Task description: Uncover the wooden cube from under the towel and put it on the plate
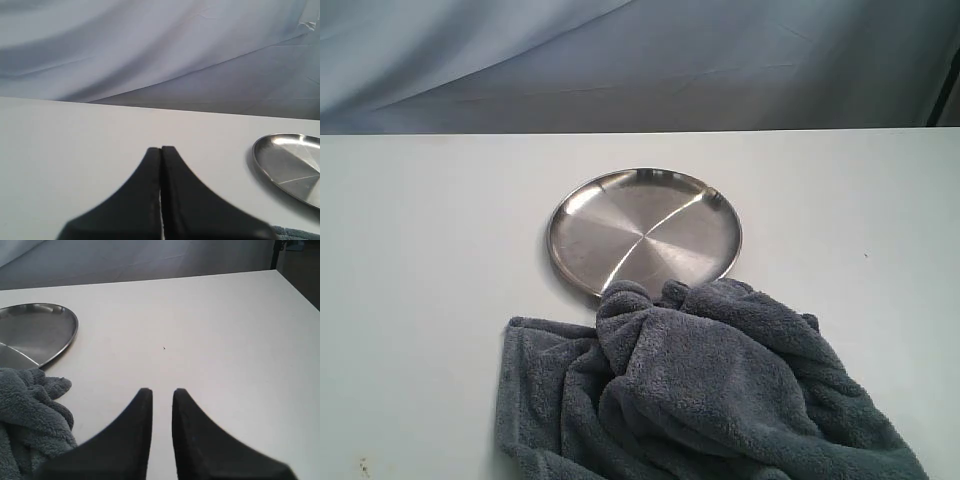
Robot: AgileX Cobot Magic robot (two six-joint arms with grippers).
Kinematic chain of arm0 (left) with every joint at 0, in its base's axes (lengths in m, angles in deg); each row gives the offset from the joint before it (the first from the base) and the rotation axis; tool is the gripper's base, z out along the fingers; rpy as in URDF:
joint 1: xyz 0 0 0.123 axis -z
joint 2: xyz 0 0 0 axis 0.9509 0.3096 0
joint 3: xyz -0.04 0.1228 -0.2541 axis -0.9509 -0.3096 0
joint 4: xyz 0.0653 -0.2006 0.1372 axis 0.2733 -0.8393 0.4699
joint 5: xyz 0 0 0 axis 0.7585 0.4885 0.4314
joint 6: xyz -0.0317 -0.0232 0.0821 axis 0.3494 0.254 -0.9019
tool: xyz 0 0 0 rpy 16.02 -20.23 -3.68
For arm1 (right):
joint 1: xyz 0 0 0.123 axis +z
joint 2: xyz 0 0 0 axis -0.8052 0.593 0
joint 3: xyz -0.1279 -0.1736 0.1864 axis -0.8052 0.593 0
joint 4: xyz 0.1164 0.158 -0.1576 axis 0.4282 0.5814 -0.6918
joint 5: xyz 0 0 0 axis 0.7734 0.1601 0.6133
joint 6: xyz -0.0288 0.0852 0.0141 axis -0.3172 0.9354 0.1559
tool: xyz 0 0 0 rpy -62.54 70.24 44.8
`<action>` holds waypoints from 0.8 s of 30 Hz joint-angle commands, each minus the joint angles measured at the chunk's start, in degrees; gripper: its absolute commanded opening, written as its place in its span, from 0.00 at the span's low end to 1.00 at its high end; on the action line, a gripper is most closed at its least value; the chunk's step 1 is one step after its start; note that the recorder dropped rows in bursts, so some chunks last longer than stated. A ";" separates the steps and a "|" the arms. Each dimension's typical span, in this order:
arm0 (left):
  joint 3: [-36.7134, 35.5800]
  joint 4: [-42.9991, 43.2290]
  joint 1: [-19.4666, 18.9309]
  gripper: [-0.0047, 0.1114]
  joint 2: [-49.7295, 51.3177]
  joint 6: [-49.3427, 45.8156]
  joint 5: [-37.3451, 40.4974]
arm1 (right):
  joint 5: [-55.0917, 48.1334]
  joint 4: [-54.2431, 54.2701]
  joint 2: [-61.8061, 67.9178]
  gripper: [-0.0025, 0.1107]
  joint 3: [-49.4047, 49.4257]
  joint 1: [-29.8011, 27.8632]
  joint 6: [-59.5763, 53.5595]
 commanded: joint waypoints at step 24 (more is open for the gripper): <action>-0.29 2.43 0.39 0.04 -0.14 -0.94 -2.99 | -0.68 0.28 -0.37 0.05 0.15 0.00 0.23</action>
